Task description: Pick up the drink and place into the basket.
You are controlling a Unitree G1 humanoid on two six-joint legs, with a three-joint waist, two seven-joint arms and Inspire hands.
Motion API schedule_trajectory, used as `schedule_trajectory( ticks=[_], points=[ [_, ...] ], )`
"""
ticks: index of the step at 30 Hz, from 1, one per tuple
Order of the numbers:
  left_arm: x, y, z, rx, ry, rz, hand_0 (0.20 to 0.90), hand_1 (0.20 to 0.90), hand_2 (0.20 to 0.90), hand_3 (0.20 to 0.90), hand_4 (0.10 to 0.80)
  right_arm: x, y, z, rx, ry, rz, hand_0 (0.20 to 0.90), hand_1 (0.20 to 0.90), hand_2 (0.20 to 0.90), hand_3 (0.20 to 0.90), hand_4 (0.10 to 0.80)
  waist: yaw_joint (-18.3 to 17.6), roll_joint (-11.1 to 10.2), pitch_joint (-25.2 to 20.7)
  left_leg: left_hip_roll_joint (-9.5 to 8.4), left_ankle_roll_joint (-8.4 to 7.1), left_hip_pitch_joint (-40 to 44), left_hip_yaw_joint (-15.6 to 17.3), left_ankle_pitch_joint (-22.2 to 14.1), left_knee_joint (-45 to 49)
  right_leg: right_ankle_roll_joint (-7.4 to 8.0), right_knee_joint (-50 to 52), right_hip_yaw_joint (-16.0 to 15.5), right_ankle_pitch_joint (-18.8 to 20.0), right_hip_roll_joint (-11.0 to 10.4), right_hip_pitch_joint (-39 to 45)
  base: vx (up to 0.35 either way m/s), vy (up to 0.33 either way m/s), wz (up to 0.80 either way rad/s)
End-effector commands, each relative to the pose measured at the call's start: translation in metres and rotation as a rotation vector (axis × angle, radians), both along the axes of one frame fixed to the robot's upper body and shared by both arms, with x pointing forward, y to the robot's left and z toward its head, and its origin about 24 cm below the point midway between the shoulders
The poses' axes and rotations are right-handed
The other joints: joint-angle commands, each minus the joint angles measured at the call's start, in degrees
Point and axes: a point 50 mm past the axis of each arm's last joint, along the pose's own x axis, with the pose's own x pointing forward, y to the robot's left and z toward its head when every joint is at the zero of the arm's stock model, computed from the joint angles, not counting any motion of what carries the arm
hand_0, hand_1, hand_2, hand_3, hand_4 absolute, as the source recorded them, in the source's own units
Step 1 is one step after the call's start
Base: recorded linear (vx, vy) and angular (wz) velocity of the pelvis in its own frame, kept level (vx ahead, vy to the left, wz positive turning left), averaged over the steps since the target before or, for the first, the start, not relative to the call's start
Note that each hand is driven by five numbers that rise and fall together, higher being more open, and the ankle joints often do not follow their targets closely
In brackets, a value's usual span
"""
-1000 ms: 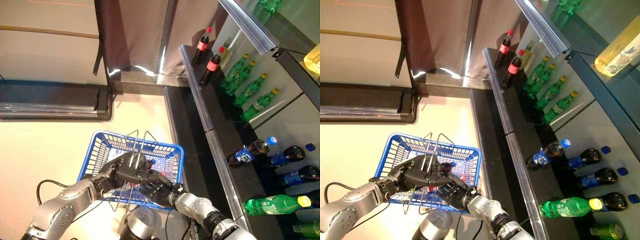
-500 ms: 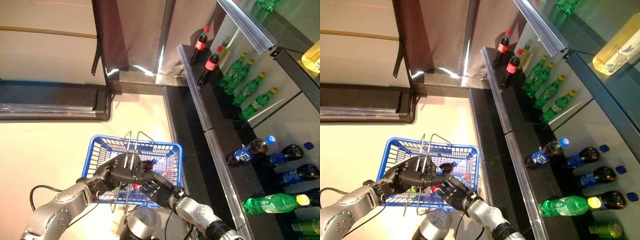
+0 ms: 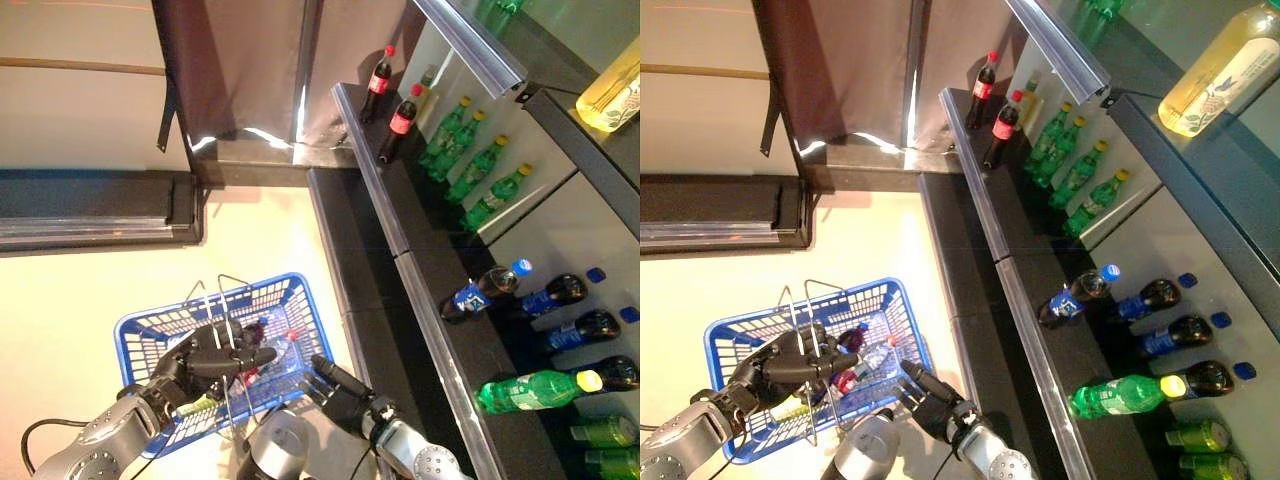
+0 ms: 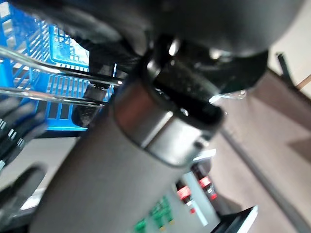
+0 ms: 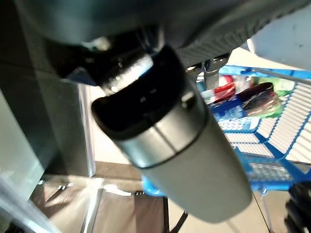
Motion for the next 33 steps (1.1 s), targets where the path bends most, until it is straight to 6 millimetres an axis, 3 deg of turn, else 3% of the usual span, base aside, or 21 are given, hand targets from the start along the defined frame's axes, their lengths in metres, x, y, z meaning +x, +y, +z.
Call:
schedule_trajectory(
  ticks=[1, 5, 9, 12, 14, 17, 18, 20, 26, 30, 32, 33],
  points=[
    [0.019, -0.013, 0.155, -0.035, -1.01, -0.071, 0.3, 0.3, 0.3, 0.2, 0.1, 0.016, 0.014, 0.038, 0.108, -0.262, 0.105, 0.9, 0.9, 0.9, 0.9, 0.8, -2.81, 2.55, -7.87, 2.3, -1.34, -0.04, 2.55, 1.03, 3.69, -1.85, 0.28, 0.96, 6.22, 0.2, -1.34, -0.045, -0.01, -0.04],
    [0.018, 0.001, 0.149, 0.052, -0.998, 0.024, 0.3, 0.3, 0.3, 0.2, 0.1, 0.016, 0.013, 0.053, 0.137, -0.364, 0.132, 0.9, 0.9, 0.9, 0.9, 0.8, -3.41, 2.63, -7.95, 2.51, -1.42, 0.36, 3.4, 1.34, 2.68, -1.68, -0.78, 1.36, 6.7, 0.27, -1.37, -0.05, -0.002, -0.08],
    [0.015, 0.018, 0.122, 0.2, -0.916, 0.185, 0.3, 0.3, 0.3, 0.2, 0.1, 0.016, 0.007, 0.064, 0.138, -0.464, 0.155, 0.9, 0.9, 0.9, 0.9, 0.8, -5.41, 2.8, -8.5, 2.73, -1.33, 1.14, 5.08, 2.23, 0.32, -1.47, -2.78, 2.5, 7.78, 0.11, -1.91, -0.082, 0.018, -0.19],
    [0.015, 0.023, 0.101, 0.242, -0.825, 0.26, 0.3, 0.3, 0.3, 0.2, 0.1, 0.009, 0.003, 0.062, 0.133, -0.473, 0.19, 0.9, 0.9, 0.9, 0.9, 0.8, -6.98, 3.1, -9.12, 3.03, -1.13, 2.13, 6.63, 2.8, -1.68, -1.33, -4.08, 3.62, 8.45, 0.07, -2.34, -0.091, 0.029, -0.12],
    [0.012, 0.028, 0.076, 0.279, -0.722, 0.361, 0.3, 0.3, 0.3, 0.2, 0.1, -0.001, -0.006, 0.051, 0.098, -0.466, 0.237, 0.9, 0.9, 0.9, 0.9, 0.8, -9.09, 3.43, -9.8, 3.51, -0.98, 3.13, 8.38, 3.65, -4.28, -1.07, -5.87, 4.78, 9.54, -0.04, -3.19, -0.13, 0.025, -0.15],
    [0.006, 0.036, 0.065, 0.501, -0.703, 0.48, 0.3, 0.3, 0.3, 0.2, 0.1, -0.014, -0.018, 0.036, 0.057, -0.427, 0.287, 0.9, 0.9, 0.9, 0.9, 0.8, -11.48, 3.64, -10.43, 4.17, -0.87, 4.33, 10.5, 4.48, -7.4, -0.88, -7.54, 6.42, 10.76, -0.02, -4.64, -0.122, -0.002, -0.41],
    [0.006, 0.037, 0.063, 0.497, -0.692, 0.492, 0.3, 0.3, 0.3, 0.2, 0.1, -0.015, -0.02, 0.035, 0.053, -0.421, 0.293, 0.9, 0.9, 0.9, 0.9, 0.8, -11.7, 3.64, -10.52, 4.23, -0.85, 4.43, 10.74, 4.55, -7.68, -0.86, -7.66, 6.61, 10.86, -0.02, -4.81, -0.122, -0.024, -0.32],
    [0.005, 0.044, 0.036, 0.381, -0.57, 0.606, 0.3, 0.3, 0.3, 0.2, 0.1, -0.029, -0.032, 0.017, -0.019, -0.375, 0.342, 0.9, 0.9, 0.9, 0.9, 0.8, -13.74, 3.8, -11.3, 4.9, -1.04, 5.21, 12.68, 5.11, -10.18, -0.74, -8.71, 7.44, 11.72, -0.02, -6.06, -0.129, -0.04, -0.29],
    [-0.001, 0.04, -0.043, 0.408, -0.236, 0.732, 0.3, 0.3, 0.3, 0.2, 0.1, -0.053, -0.062, -0.024, -0.199, -0.206, 0.374, 0.9, 0.9, 0.9, 0.9, 0.8, -18.19, 5.11, -12.32, 5.7, -1.2, 7.42, 15.92, 5.84, -14.26, -0.59, -9.79, 8.92, 13.03, 0.01, -7.5, -0.083, -0.023, -0.27],
    [-0.014, 0.029, -0.095, 0.285, -0.006, 0.748, 0.3, 0.3, 0.3, 0.2, 0.1, -0.061, -0.081, -0.048, -0.377, -0.112, 0.348, 0.9, 0.9, 0.9, 0.9, 0.8, -20.21, 6.17, -13.12, 5.86, -1.11, 8.76, 17.17, 6.24, -17.15, -0.29, -10.76, 9.2, 13.82, 0.03, -7.97, -0.053, -0.016, -0.16],
    [-0.017, 0.023, -0.108, 0.29, 0.057, 0.733, 0.3, 0.3, 0.3, 0.2, 0.1, -0.061, -0.087, -0.054, -0.443, -0.089, 0.335, 0.9, 0.9, 0.9, 0.9, 0.8, -20.63, 6.4, -13.29, 5.89, -1.08, 8.99, 17.43, 6.21, -17.76, -0.23, -10.79, 9.32, 13.91, 0.05, -8.25, -0.04, -0.011, -0.18],
    [-0.025, 0.014, -0.129, 0.241, 0.157, 0.731, 0.3, 0.3, 0.3, 0.2, 0.1, -0.062, -0.094, -0.065, -0.545, -0.023, 0.323, 0.9, 0.9, 0.9, 0.9, 0.8, -21.38, 6.7, -13.57, 5.94, -1.01, 9.13, 17.74, 6.08, -18.13, -0.11, -10.79, 9.63, 14.3, -0.04, -8.76, -0.048, -0.006, -0.12]
  ],
)
